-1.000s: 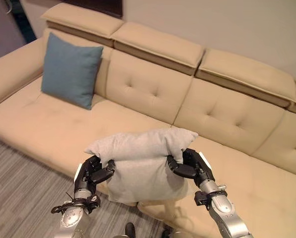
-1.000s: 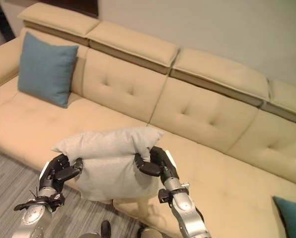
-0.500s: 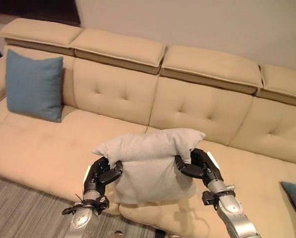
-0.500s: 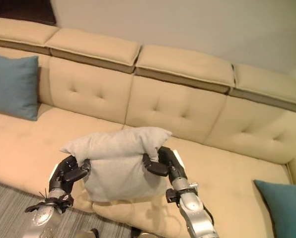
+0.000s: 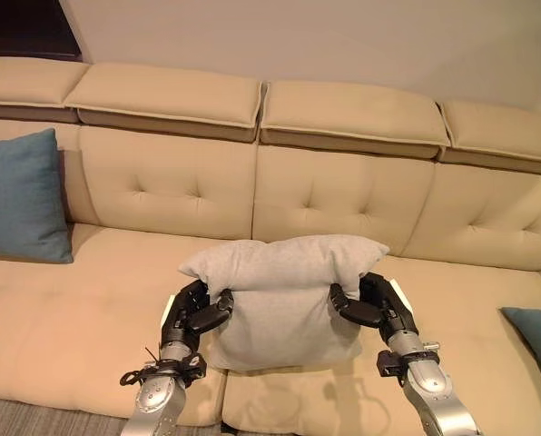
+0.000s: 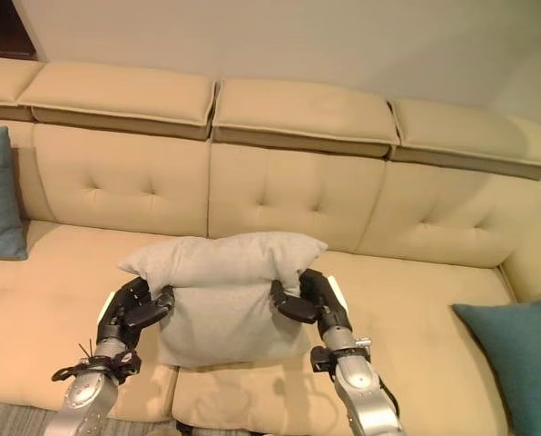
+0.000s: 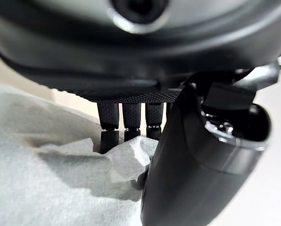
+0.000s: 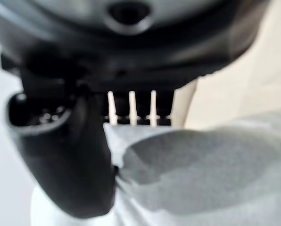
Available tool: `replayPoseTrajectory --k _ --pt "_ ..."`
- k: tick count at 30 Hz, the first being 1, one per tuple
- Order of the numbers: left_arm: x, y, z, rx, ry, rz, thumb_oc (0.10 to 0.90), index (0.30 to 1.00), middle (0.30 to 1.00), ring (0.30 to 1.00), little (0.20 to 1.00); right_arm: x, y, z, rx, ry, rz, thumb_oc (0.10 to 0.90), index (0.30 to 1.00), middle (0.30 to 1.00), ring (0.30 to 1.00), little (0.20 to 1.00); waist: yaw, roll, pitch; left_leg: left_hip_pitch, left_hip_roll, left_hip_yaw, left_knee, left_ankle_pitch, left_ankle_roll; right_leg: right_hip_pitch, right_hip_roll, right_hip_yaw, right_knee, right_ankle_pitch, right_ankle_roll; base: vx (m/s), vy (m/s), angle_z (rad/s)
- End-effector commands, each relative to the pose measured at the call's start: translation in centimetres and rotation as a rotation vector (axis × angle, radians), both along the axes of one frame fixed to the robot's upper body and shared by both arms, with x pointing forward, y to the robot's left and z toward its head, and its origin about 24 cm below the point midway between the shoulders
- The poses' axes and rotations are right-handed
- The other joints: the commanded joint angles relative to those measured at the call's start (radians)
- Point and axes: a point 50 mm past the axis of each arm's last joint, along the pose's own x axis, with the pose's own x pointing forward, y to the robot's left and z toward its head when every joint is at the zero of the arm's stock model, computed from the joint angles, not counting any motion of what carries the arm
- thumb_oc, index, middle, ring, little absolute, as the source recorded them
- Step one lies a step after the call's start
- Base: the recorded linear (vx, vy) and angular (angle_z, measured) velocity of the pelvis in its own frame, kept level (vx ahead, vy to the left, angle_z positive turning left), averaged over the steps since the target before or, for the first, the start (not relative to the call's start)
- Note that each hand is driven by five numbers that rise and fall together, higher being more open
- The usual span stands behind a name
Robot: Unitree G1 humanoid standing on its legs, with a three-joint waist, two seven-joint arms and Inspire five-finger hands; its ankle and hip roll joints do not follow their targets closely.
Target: Pick up all the scattered cushions and arrange them neatly on the sofa.
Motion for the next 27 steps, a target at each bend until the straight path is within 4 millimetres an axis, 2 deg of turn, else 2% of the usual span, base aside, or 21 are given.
replayPoseTrajectory --k 1,4,9,10,11,13,14,16,18,20,21,27 --pt "2.8 -2.0 7.3 -0.015 -0.406 -0.083 0.4 0.3 0.3 0.3 0.3 3.1 1.8 8.1 0.059 -0.421 0.044 0.4 0.3 0.3 0.3 0.3 0.012 -0.005 -0.103 0.041 0.042 0.028 0.006 -0.14 -0.035 -0.001 -0.014 -0.033 0.01 -0.047 0.072 0.01 0.122 -0.07" --pt "3.6 -2.1 8.6 0.003 -0.458 -0.079 0.4 0.3 0.3 0.3 0.3 4.1 2.5 9.2 0.058 -0.465 0.042 0.4 0.3 0.3 0.3 0.3 0.014 -0.004 -0.106 0.042 0.032 0.049 0.002 -0.149 -0.023 -0.015 -0.028 -0.019 0.006 -0.033 0.087 0.01 0.112 -0.18" --pt "6.7 -2.8 12.4 0.098 -0.608 -0.07 0.4 0.3 0.3 0.3 0.3 6.7 4.8 12.4 0.08 -0.579 0.061 0.4 0.3 0.3 0.3 0.3 0.021 -0.003 -0.097 0.018 0.02 0.082 0.002 -0.159 -0.013 -0.072 -0.05 0.0 0.005 0.001 0.118 -0.04 0.061 -0.31" --pt "6.7 -2.8 12.4 0.098 -0.611 -0.07 0.4 0.3 0.3 0.3 0.3 6.8 4.8 12.4 0.08 -0.581 0.061 0.4 0.3 0.3 0.3 0.3 0.022 -0.003 -0.096 0.017 0.02 0.083 0.002 -0.159 -0.013 -0.073 -0.05 0.001 0.005 0.002 0.119 -0.13 0.019 -0.24" --pt "8.2 -3.3 13.9 0.109 -0.657 -0.062 0.4 0.3 0.3 0.3 0.3 7.9 5.8 14.0 0.076 -0.63 0.07 0.4 0.3 0.3 0.3 0.3 0.026 -0.002 -0.082 -0.007 0.019 0.088 0.002 -0.155 -0.014 -0.104 -0.053 0.002 0.005 0.011 0.124 -0.16 0.009 -0.18" --pt "9.7 -4.2 15.8 0.109 -0.711 -0.06 0.4 0.3 0.3 0.3 0.3 8.8 6.9 15.8 0.065 -0.685 0.083 0.4 0.3 0.3 0.3 0.3 0.028 0.0 -0.058 -0.048 0.018 0.085 0.002 -0.143 -0.014 -0.146 -0.055 0.003 0.005 0.022 0.128 -0.2 0.001 -0.13" --pt "9.8 -4.2 15.8 0.109 -0.714 -0.06 0.4 0.3 0.3 0.3 0.3 8.8 6.9 15.9 0.065 -0.688 0.082 0.4 0.3 0.3 0.3 0.3 0.028 0.0 -0.058 -0.051 0.018 0.085 0.002 -0.142 -0.014 -0.148 -0.055 0.003 0.005 0.022 0.128 -0.17 -0.001 -0.07" --pt "11.4 -5.2 18.3 0.133 -0.783 -0.055 0.4 0.3 0.3 0.3 0.3 9.9 7.4 18.0 0.049 -0.749 0.065 0.4 0.3 0.3 0.3 0.3 0.027 0.005 -0.035 -0.115 0.019 0.077 0.002 -0.119 -0.02 -0.204 -0.056 -0.007 0.005 0.034 0.128 -0.23 -0.003 0.02" --pt "12.5 -5.8 20.0 0.154 -0.821 -0.048 0.4 0.3 0.3 0.3 0.3 10.6 7.7 19.6 0.027 -0.793 0.05 0.4 0.3 0.3 0.3 0.3 0.022 0.011 -0.027 -0.166 0.015 0.068 0.002 -0.104 -0.026 -0.251 -0.056 -0.01 0.005 0.044 0.129 -0.22 0.012 0.09" --pt "14.0 -6.4 22.4 0.209 -0.871 -0.021 0.4 0.3 0.3 0.3 0.3 11.4 7.7 21.9 -0.02 -0.862 0.017 0.4 0.3 0.3 0.3 0.3 0.01 0.019 -0.014 -0.232 0.011 0.064 0.002 -0.08 -0.039 -0.311 -0.056 -0.016 0.005 0.062 0.128 -0.22 0.023 0.24" --pt "15.0 -6.6 24.3 0.255 -0.904 0.011 0.4 0.3 0.3 0.3 0.3 12.0 7.7 23.9 -0.039 -0.917 -0.017 0.4 0.3 0.3 0.3 0.3 -0.001 0.021 -0.012 -0.287 0.008 0.06 0.002 -0.063 -0.047 -0.364 -0.057 -0.018 0.005 0.08 0.127 -0.18 0.027 0.26" --pt "16.4 -6.1 26.1 0.322 -0.906 0.076 0.4 0.3 0.3 0.3 0.3 12.7 7.7 25.9 -0.043 -0.971 -0.077 0.4 0.3 0.3 0.3 0.3 -0.024 0.025 -0.022 -0.374 0.004 0.067 0.002 -0.038 -0.058 -0.458 -0.065 -0.011 0.005 0.104 0.127 -0.05 0.026 0.01"
